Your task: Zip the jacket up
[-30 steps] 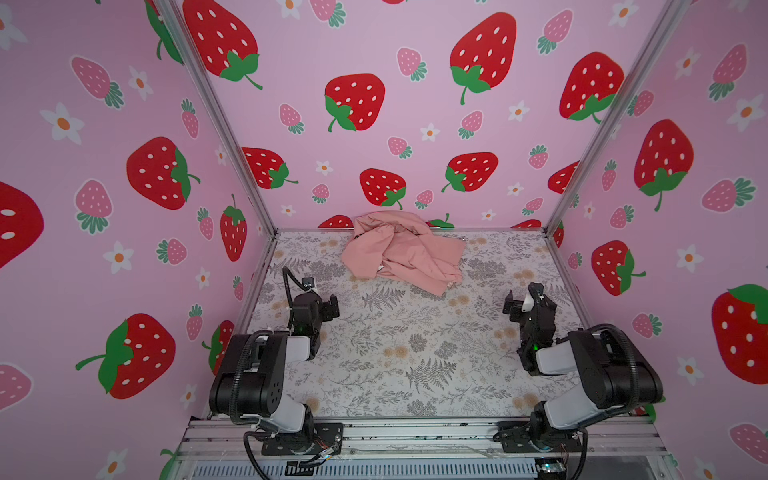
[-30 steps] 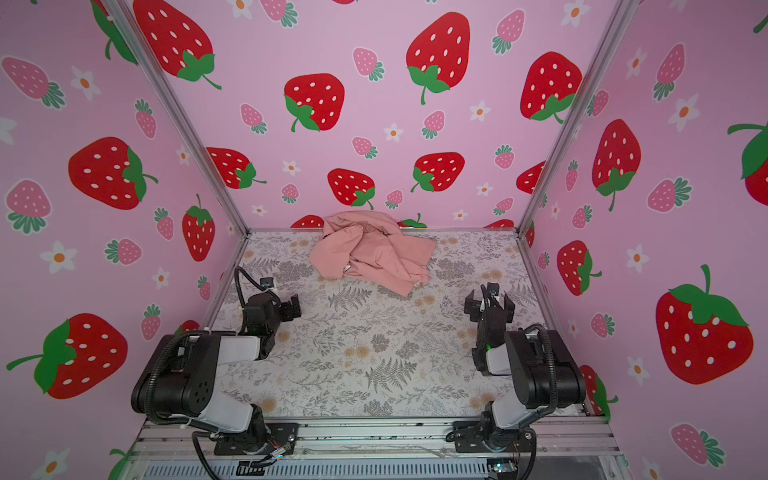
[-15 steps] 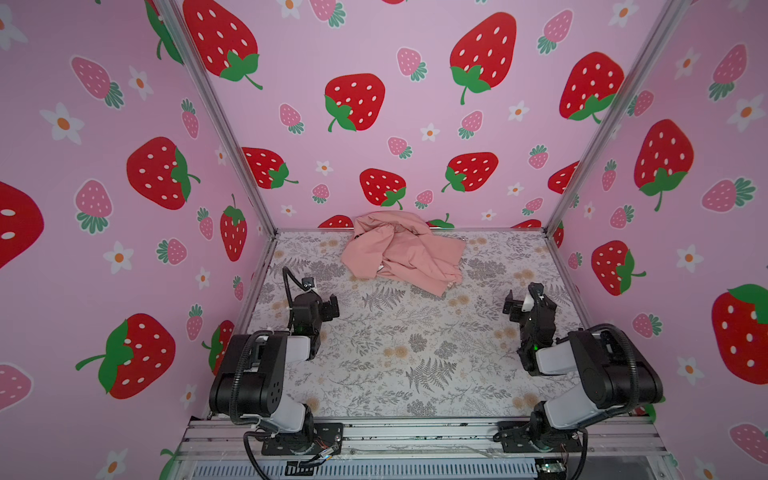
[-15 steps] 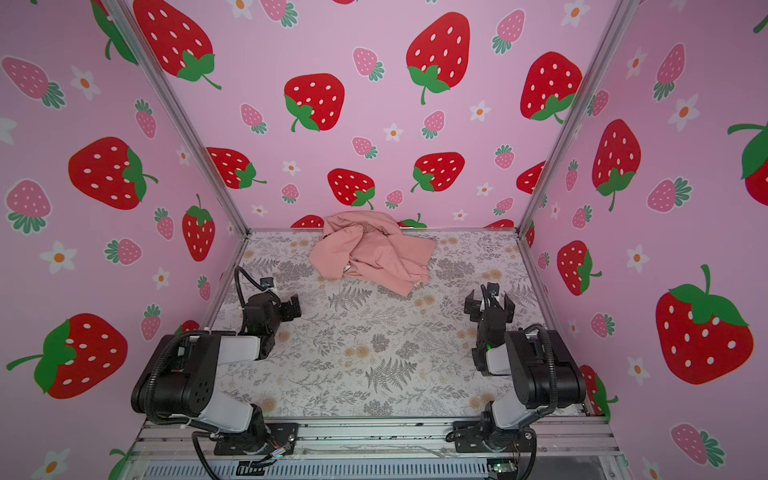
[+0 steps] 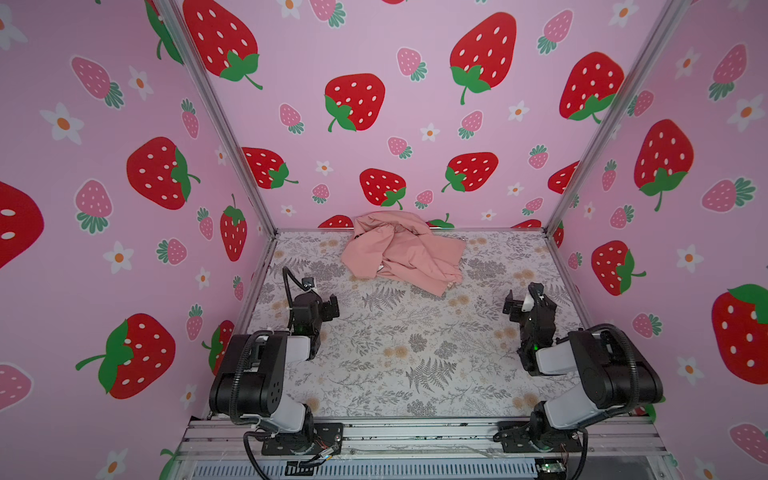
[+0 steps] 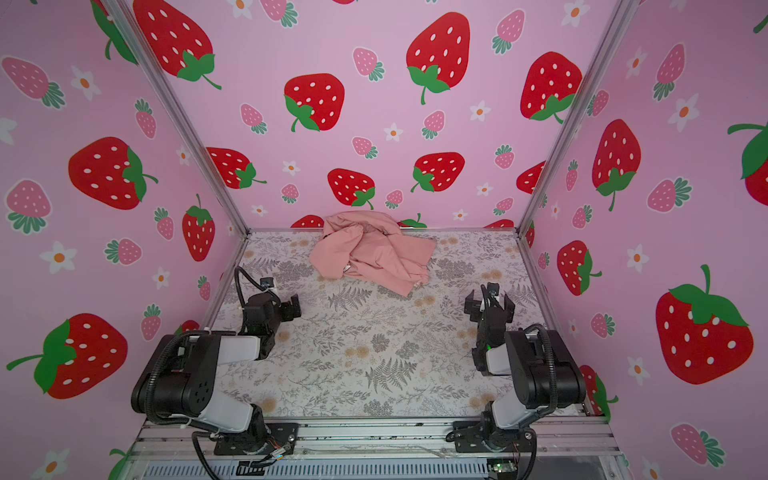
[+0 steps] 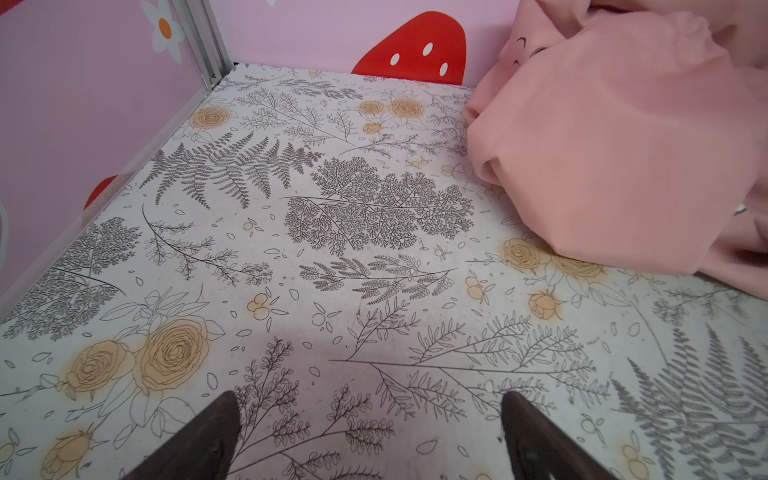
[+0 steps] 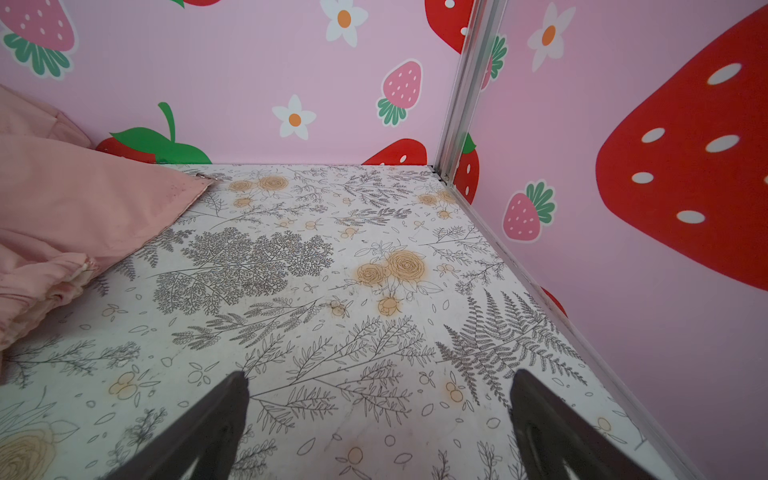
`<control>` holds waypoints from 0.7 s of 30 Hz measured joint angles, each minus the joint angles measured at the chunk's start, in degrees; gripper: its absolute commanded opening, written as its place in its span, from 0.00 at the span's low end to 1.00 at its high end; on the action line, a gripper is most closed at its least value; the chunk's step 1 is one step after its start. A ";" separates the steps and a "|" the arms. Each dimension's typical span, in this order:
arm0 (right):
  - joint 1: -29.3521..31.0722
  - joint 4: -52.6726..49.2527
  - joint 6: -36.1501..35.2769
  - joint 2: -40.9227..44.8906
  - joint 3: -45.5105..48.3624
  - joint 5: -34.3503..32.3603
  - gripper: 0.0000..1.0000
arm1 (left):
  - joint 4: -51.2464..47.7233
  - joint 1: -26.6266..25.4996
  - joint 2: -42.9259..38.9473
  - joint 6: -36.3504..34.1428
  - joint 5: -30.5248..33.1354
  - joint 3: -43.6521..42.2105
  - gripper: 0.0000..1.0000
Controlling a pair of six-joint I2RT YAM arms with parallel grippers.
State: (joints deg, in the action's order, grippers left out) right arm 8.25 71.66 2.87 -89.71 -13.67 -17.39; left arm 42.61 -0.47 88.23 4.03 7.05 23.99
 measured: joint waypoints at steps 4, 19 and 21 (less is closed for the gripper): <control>0.00 0.00 0.00 0.00 0.00 0.00 0.99 | 0.00 0.00 0.00 0.00 0.00 0.00 0.99; 0.00 0.17 0.00 0.00 0.00 -0.02 0.99 | 0.02 0.00 0.00 0.00 0.00 0.00 0.99; 0.00 -0.26 0.02 0.15 -0.15 -0.46 0.99 | -0.55 0.00 0.00 0.04 0.09 0.24 0.99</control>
State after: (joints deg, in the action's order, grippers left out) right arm 8.25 71.40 2.90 -89.56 -13.82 -17.85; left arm 42.06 -0.47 88.23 4.08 7.14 24.23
